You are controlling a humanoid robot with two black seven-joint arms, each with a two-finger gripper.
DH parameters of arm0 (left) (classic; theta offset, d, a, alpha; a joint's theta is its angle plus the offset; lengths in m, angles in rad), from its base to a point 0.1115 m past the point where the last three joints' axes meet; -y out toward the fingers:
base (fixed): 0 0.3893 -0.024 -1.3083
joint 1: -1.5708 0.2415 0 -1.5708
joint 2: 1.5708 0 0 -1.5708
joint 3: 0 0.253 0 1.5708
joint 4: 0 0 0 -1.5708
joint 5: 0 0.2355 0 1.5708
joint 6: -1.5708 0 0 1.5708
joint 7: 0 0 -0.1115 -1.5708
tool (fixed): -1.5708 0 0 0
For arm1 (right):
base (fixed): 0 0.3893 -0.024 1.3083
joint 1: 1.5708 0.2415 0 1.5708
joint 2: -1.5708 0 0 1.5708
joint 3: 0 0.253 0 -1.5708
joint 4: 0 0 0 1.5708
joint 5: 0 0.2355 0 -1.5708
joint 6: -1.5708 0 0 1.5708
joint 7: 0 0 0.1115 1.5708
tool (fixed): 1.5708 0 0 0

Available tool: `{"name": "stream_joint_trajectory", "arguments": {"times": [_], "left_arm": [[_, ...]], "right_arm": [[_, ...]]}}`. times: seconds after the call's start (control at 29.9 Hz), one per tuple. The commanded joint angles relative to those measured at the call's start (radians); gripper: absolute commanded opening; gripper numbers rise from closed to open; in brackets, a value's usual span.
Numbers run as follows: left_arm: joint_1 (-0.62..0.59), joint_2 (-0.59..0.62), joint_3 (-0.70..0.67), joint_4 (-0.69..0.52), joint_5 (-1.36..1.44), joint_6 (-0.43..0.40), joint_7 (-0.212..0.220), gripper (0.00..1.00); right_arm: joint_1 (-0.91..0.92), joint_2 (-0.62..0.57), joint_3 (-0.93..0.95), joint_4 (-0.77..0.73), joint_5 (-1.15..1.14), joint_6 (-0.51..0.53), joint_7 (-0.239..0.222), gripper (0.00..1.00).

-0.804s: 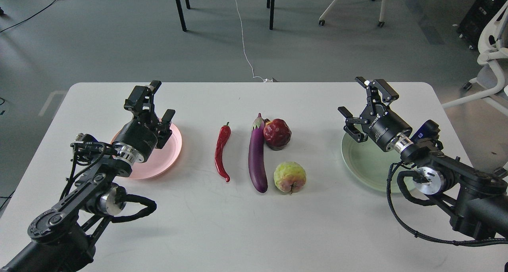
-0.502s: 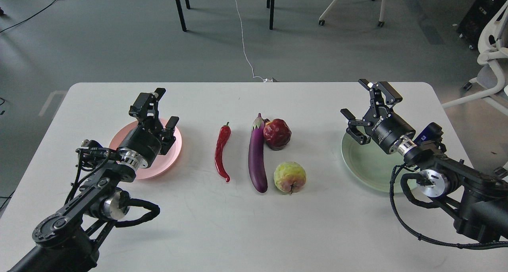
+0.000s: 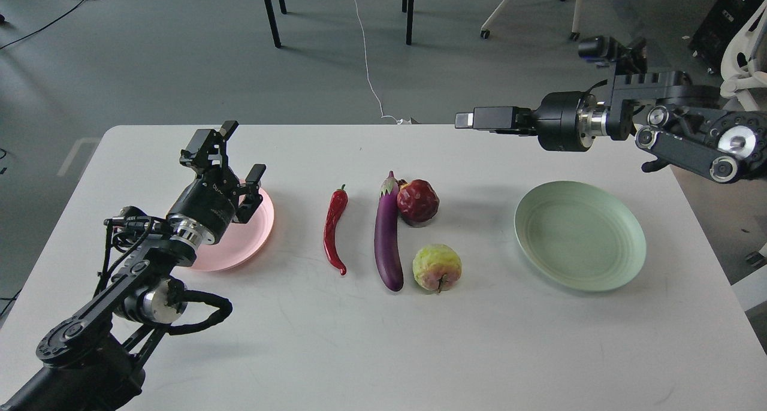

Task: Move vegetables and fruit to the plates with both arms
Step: 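Move the right gripper over the red apple beside the eggplant, then close the right gripper around the red apple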

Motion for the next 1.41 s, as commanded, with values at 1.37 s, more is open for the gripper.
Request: {"name": "stream_joint_trajectory", "arguments": {"times": [1.37], "left_arm": [[0.011,0.029,-0.064,-0.04,-0.011,0.0,0.0,0.99]], "right_arm": [[-0.175,0.442,-0.295,-0.376,-0.081,-0.28,0.0,0.94]]}}
